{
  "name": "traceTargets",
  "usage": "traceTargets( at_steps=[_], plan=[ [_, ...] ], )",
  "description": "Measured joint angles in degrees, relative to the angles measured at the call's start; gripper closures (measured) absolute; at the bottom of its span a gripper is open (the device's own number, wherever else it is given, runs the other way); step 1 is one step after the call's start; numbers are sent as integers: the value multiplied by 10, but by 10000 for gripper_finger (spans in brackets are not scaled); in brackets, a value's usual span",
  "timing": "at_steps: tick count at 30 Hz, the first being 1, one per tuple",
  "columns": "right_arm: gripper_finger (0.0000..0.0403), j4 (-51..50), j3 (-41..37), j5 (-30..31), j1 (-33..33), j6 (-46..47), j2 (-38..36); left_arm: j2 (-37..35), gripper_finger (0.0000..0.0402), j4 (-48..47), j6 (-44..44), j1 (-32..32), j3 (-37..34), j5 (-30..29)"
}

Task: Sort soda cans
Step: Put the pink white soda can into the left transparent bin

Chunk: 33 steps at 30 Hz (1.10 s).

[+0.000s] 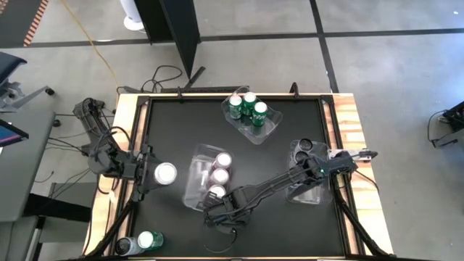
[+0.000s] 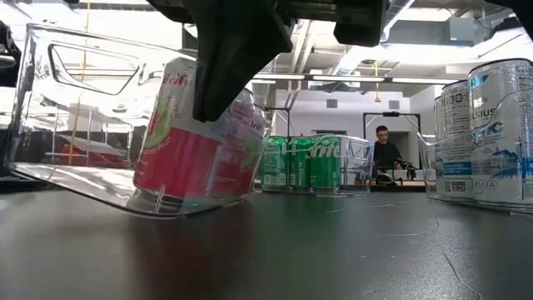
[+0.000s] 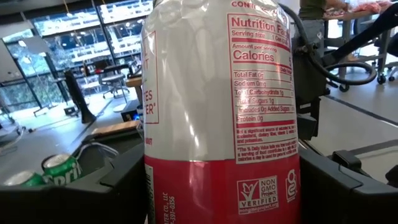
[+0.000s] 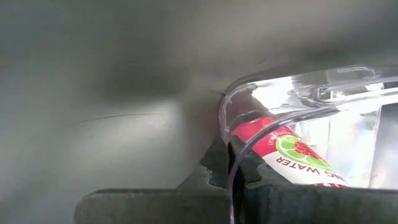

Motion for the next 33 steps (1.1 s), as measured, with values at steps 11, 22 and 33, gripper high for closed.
traceTargets(
  at_steps=[11, 22, 33],
  plan=[
    [403, -4, 0, -20, 2, 2, 0, 79, 114, 24, -56, 73, 0, 0],
    [403, -3, 0, -30, 1, 1, 0, 161, 114, 153, -68, 229, -25, 138],
    [403, -2, -1, -35, -6, -9, 0, 186, 114, 376, -100, 363, -151, 245]
  ],
)
